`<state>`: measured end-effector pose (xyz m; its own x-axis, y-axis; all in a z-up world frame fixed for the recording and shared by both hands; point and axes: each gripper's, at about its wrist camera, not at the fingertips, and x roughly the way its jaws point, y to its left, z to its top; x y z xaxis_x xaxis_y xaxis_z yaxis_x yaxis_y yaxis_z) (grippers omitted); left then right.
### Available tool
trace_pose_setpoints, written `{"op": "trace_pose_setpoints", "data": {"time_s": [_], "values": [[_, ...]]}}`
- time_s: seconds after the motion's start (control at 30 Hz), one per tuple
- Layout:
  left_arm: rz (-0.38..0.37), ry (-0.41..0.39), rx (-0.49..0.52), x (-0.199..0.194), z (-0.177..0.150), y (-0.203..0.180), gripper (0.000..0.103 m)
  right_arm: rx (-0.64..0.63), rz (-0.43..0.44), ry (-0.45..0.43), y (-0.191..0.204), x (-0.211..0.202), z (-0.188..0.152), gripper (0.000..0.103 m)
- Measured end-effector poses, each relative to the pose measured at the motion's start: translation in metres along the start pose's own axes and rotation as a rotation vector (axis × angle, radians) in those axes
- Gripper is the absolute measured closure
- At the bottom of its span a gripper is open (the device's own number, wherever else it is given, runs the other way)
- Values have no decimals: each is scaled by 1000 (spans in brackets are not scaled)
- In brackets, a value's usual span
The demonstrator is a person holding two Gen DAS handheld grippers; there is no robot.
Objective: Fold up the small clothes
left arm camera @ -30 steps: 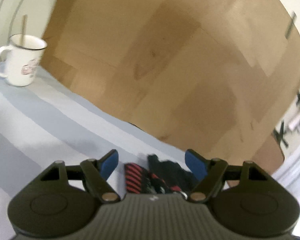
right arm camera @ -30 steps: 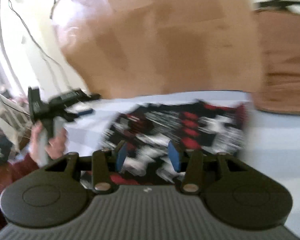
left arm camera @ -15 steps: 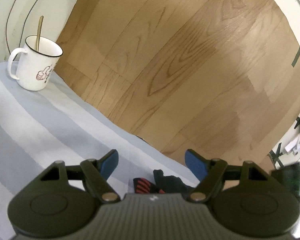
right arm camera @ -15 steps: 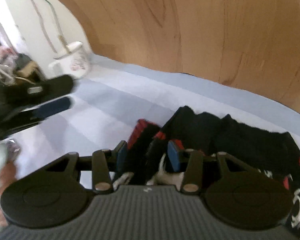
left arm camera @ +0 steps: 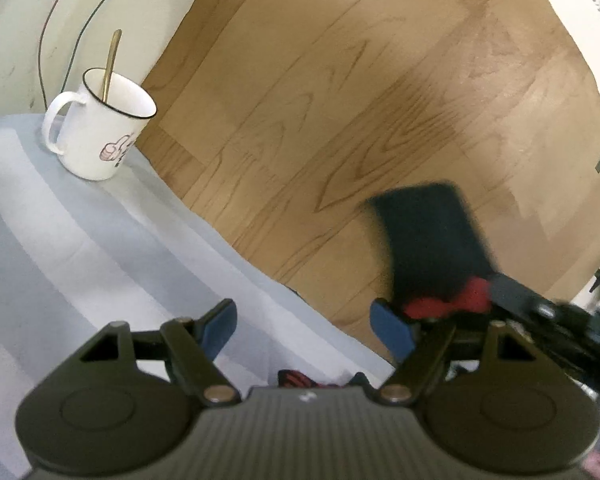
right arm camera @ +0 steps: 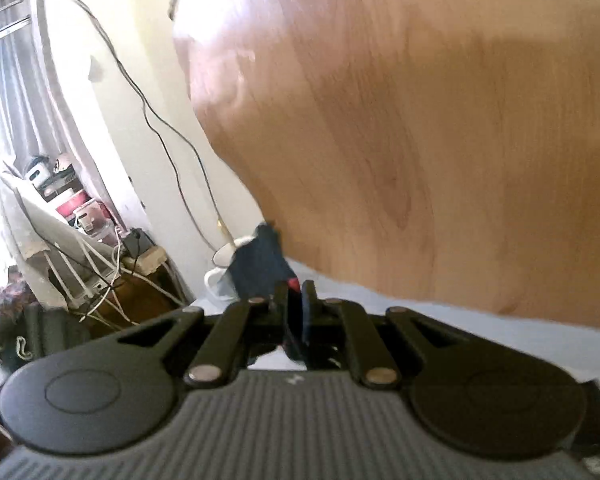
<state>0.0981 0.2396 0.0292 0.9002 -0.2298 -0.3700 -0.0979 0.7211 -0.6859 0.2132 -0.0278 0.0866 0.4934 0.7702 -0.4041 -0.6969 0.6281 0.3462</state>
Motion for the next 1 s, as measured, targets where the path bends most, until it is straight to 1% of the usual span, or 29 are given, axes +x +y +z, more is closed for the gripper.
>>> {"op": "trace_pose_setpoints", "data": {"time_s": [0.07,0.13,0.23,0.3,0.37,0.43,0.47,0.5,0.53,0.57,0.63,0.67,0.73,0.77,0.8,0.83,0.87,0.9,0.93,0.97,1.0], "values": [[2,5,11,2,-1,-1,28,2,-43,-40,-11,-28,-7,94],[8,10,27,3,-3,-4,28,29,-119,-78,-31,-58,-19,94],[11,28,57,8,-8,-11,28,112,-247,-141,-70,-105,-49,94],[-13,53,80,11,-13,-17,28,186,-325,-174,-95,-133,-81,94],[-56,84,136,15,-22,-30,27,253,-409,-167,-115,-150,-120,94],[-82,113,216,22,-35,-47,23,297,-460,-133,-129,-156,-156,89],[-91,136,260,27,-44,-57,23,329,-452,-98,-135,-158,-171,87],[-99,165,298,32,-52,-66,23,371,-420,-73,-139,-156,-180,85],[-109,207,340,40,-63,-77,23,427,-382,-79,-148,-162,-188,80],[-119,248,378,48,-74,-87,23,475,-350,-111,-155,-170,-192,70],[-133,324,449,62,-94,-105,23,542,-307,-168,-168,-182,-192,59],[-132,356,484,68,-103,-113,23,565,-291,-189,-176,-188,-190,59],[-112,397,532,78,-119,-125,25,590,-273,-196,-172,-180,-185,59],[-100,414,545,84,-125,-130,28,598,-263,-187,-174,-176,-182,59],[-96,430,554,89,-132,-134,44,603,-251,-176,-175,-170,-180,59],[-101,450,560,93,-137,-135,71,604,-236,-153,-176,-165,-180,65],[-102,471,565,97,-140,-138,81,595,-232,-121,-174,-160,-179,92],[-79,452,576,98,-143,-140,89,577,-241,-102,-178,-154,-175,95],[-68,423,586,95,-143,-142,93,553,-260,-106,-175,-153,-174,95],[-62,382,578,90,-139,-141,93,528,-279,-158,-170,-158,-171,95],[-53,326,560,82,-133,-139,93,512,-277,-225,-166,-165,-170,95]]}}
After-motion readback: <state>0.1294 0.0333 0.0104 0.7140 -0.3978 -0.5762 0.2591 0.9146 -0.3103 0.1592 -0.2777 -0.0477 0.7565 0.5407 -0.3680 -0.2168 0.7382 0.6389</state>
